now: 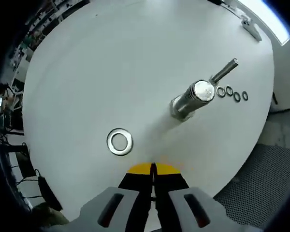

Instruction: Place the washer onto the threaded stud by aligning its center hole with the stud, sliding it down to the base, and recovering from edge contact or off-axis alignment until the washer reaches the visible bottom stop.

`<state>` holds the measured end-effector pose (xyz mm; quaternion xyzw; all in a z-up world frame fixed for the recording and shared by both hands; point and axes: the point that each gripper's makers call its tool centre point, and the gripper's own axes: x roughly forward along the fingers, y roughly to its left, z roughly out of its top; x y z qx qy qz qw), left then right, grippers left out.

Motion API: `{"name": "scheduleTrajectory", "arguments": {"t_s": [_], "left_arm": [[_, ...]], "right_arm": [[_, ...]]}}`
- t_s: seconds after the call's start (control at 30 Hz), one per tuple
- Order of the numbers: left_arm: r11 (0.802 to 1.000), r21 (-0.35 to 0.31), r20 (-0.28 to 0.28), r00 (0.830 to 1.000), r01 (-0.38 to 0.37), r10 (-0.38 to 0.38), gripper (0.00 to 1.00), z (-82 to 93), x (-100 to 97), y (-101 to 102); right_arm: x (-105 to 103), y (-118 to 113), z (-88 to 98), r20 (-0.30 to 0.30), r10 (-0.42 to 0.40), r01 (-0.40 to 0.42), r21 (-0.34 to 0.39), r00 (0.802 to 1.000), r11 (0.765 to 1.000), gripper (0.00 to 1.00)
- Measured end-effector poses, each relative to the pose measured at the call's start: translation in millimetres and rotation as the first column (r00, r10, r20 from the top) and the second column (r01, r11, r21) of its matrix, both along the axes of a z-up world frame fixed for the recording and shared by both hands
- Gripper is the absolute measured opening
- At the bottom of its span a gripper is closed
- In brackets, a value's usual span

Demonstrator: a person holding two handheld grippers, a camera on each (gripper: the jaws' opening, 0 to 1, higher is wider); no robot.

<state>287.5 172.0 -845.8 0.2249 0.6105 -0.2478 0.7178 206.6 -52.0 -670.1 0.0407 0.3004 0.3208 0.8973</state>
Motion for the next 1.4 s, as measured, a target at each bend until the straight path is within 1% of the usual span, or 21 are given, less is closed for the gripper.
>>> {"name": "scheduleTrajectory", "arguments": {"t_s": [0.03,0.07,0.1,0.17,0.2,0.23,0.3,0.33,0.37,0.4,0.5,0.6,0.7,0.83,0.93,0.97,1.1,1.23,1.4], "left_arm": [[1.000,0.000,0.003,1.000,-0.019,0.019,0.00,-2.5,0.0,0.5],[1.000,-0.002,0.000,1.000,-0.021,0.021,0.00,2.8,1.5,-0.1],[1.000,-0.008,0.002,1.000,-0.015,0.015,0.00,3.4,1.2,0.5],[0.997,-0.045,0.006,0.998,-0.064,0.065,0.00,4.4,2.0,1.2],[0.992,-0.076,-0.001,0.995,-0.102,0.102,0.00,5.5,2.4,0.9],[0.991,-0.083,-0.005,0.994,-0.109,0.109,0.00,5.7,1.8,1.7],[0.988,-0.105,0.010,0.993,-0.115,0.116,0.00,7.3,0.9,3.7],[0.988,-0.111,-0.001,0.994,-0.110,0.111,0.00,6.1,-1.5,4.9],[0.988,-0.115,0.003,0.994,-0.106,0.107,0.00,5.8,-1.8,5.2],[0.989,-0.118,0.025,0.995,-0.092,0.096,0.00,7.3,-2.5,3.9],[0.987,-0.130,0.029,0.995,-0.095,0.100,0.00,6.6,-1.6,3.6],[0.985,-0.142,0.017,0.995,-0.099,0.102,0.00,6.6,-1.4,2.0],[0.981,-0.155,0.001,0.993,-0.115,0.117,0.02,6.6,-1.3,1.2],[0.987,-0.126,0.016,0.995,-0.096,0.099,0.09,7.1,-2.8,3.3],[0.997,-0.059,0.021,0.998,-0.057,0.058,0.17,7.6,-7.6,15.3],[0.998,-0.047,0.024,0.998,-0.052,0.053,0.19,8.3,-9.5,20.1],[0.994,-0.047,0.017,0.995,-0.100,0.100,0.21,11.9,-15.5,35.3],[0.992,-0.018,0.012,0.992,-0.128,0.128,0.27,14.6,-25.8,56.1],[0.982,-0.017,0.004,0.982,-0.187,0.187,0.30,17.7,-36.4,68.5]], "right_arm": [[-0.1,0.1,0.0,-0.001,-0.001,0.001,0.001,1.000,1.000,0.30],[0.0,0.0,0.2,0.000,-0.002,0.002,0.001,1.000,1.000,0.30],[0.3,-0.1,0.4,0.001,-0.002,0.002,0.002,1.000,1.000,0.30],[0.5,0.3,0.7,0.001,-0.001,0.001,0.002,1.000,1.000,0.30],[0.4,0.6,0.6,0.001,0.001,-0.001,0.002,1.000,1.000,0.30],[0.4,0.5,0.5,0.001,0.002,-0.002,0.001,1.000,1.000,0.30],[0.4,0.2,0.8,0.002,-0.002,0.002,0.004,1.000,1.000,0.30],[0.4,0.2,0.9,0.002,-0.003,0.003,0.005,1.000,1.000,0.30],[0.5,0.1,0.9,0.001,-0.003,0.003,0.005,1.000,1.000,0.30],[0.6,0.1,0.9,0.002,-0.003,0.003,0.004,1.000,1.000,0.30],[0.0,0.9,-0.1,-0.003,0.003,-0.003,0.003,1.000,1.000,0.30],[0.3,1.0,-0.3,-0.001,0.004,-0.004,0.000,1.000,1.000,0.30],[0.2,0.7,-0.9,-0.005,0.003,-0.003,0.001,1.000,1.000,0.30],[0.2,0.5,-1.2,-0.006,0.003,-0.003,-0.002,1.000,1.000,0.30],[0.0,0.8,-1.2,-0.005,0.007,-0.007,-0.004,1.000,1.000,0.30],[-0.3,1.0,-1.3,-0.006,0.008,-0.008,-0.004,1.000,1.000,0.30],[-0.4,1.7,-0.7,-0.005,0.011,-0.011,0.000,1.000,1.000,0.30],[-0.8,2.6,-0.3,-0.005,0.015,-0.015,0.003,1.000,1.000,0.30],[-1.3,3.2,0.2,-0.004,0.018,-0.018,0.006,1.000,1.000,0.30]]}}
